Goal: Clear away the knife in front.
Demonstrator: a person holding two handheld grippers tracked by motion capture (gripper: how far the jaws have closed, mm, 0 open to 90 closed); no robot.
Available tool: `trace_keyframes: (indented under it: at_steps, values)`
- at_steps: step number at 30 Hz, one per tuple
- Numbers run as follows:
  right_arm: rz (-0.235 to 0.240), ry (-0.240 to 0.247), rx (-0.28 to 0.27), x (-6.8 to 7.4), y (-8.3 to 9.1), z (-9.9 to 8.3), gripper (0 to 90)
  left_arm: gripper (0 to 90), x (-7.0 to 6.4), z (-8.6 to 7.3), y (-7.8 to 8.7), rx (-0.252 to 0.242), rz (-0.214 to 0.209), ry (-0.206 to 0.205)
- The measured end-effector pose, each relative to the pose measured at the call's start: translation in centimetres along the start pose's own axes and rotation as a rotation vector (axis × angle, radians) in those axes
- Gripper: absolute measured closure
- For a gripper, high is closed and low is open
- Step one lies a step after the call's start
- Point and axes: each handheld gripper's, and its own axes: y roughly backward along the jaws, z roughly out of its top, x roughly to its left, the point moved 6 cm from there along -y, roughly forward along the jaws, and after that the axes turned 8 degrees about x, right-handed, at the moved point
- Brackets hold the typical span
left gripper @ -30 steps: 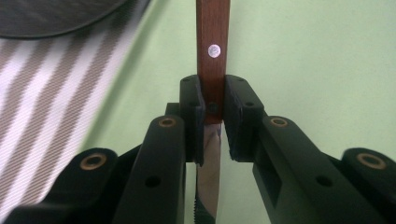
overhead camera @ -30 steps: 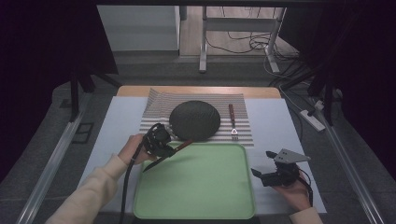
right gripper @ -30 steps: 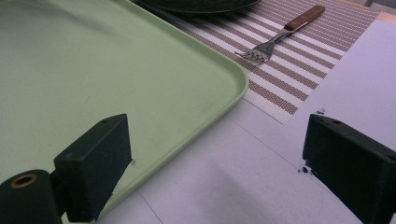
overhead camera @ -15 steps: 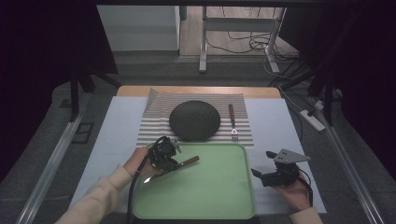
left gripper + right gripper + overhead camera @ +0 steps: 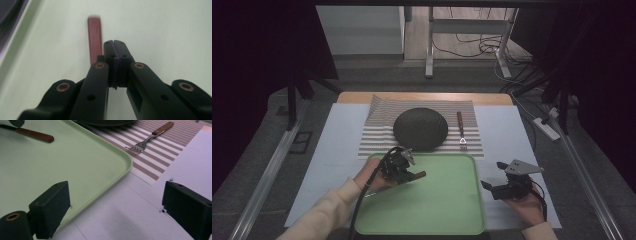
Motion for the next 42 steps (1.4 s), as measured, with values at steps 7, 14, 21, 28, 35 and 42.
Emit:
trace_keyframes:
  at_steps: [7, 14, 21, 28, 35, 42]
  values:
    - [-0.006, -0.002, 0.003, 0.0, 0.1, -0.1, 7.9, 88.7, 0.2, 2.6, -2.2, 0.027, -0.003, -0.049]
    - [-0.007, -0.003, 0.007, 0.0, 0.1, -0.1, 7.9, 88.7, 0.9, 3.2, -3.2, 0.036, -0.003, -0.032]
    - [-0.007, -0.001, 0.005, 0.0, 0.1, -0.1, 7.9, 88.7, 2.7, 2.7, -3.0, 0.018, 0.03, 0.015]
    - [-0.008, -0.001, 0.005, 0.0, 0.1, -0.1, 7.9, 88.8, 4.7, 1.9, -2.7, -0.007, 0.052, 0.084]
    - [-0.01, 0.0, 0.006, 0.0, 0.2, -0.1, 7.9, 88.8, 6.5, 0.4, -2.0, -0.01, 0.082, 0.156]
    - [-0.008, 0.0, 0.006, 0.0, 0.1, -0.1, 7.9, 88.8, 8.1, -1.5, -1.3, -0.02, 0.107, 0.229]
